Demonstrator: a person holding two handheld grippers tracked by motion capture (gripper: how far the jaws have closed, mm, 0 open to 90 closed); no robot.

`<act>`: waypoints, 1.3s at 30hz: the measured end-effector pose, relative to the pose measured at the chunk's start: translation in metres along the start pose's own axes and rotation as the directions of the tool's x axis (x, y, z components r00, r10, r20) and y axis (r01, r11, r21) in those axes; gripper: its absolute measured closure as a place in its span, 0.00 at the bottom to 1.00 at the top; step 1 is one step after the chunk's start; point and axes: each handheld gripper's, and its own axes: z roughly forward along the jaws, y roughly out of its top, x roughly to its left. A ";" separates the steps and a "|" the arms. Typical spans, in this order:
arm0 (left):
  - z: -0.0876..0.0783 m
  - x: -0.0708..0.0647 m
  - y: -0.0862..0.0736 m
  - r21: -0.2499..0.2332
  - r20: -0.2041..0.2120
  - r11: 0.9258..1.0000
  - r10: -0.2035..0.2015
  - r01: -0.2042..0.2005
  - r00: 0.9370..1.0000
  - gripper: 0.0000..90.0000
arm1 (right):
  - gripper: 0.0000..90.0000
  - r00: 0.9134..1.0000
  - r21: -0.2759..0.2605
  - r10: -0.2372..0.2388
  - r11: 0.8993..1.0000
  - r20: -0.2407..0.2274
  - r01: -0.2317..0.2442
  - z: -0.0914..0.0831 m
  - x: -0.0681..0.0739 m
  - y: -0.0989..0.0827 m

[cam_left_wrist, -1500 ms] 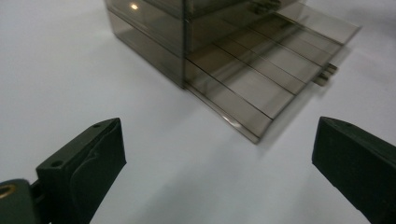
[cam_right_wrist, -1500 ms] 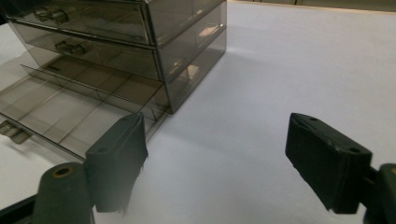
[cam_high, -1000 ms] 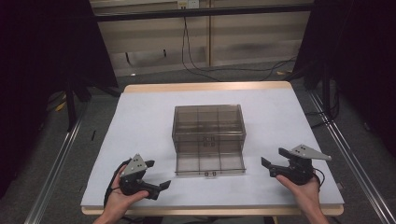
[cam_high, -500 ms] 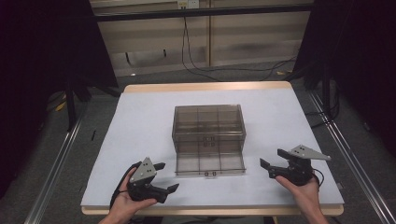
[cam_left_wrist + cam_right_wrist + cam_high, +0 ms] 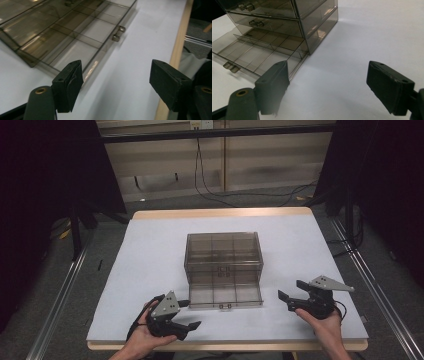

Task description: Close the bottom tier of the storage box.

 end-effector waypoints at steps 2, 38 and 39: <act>0.002 0.000 0.002 -0.002 0.012 1.000 -0.008 0.008 1.000 0.33 | 0.20 1.000 0.000 0.000 1.000 -0.001 0.000 0.000 0.000 0.000; 0.043 -0.020 0.056 -0.028 0.232 0.983 0.182 -0.180 0.956 0.89 | 0.19 0.999 -0.012 -0.011 1.000 -0.037 0.011 -0.003 0.003 0.001; 0.045 -0.020 0.058 -0.021 0.230 0.983 0.185 -0.185 0.955 0.91 | 0.19 0.999 -0.013 -0.010 1.000 -0.034 0.010 -0.003 0.003 0.001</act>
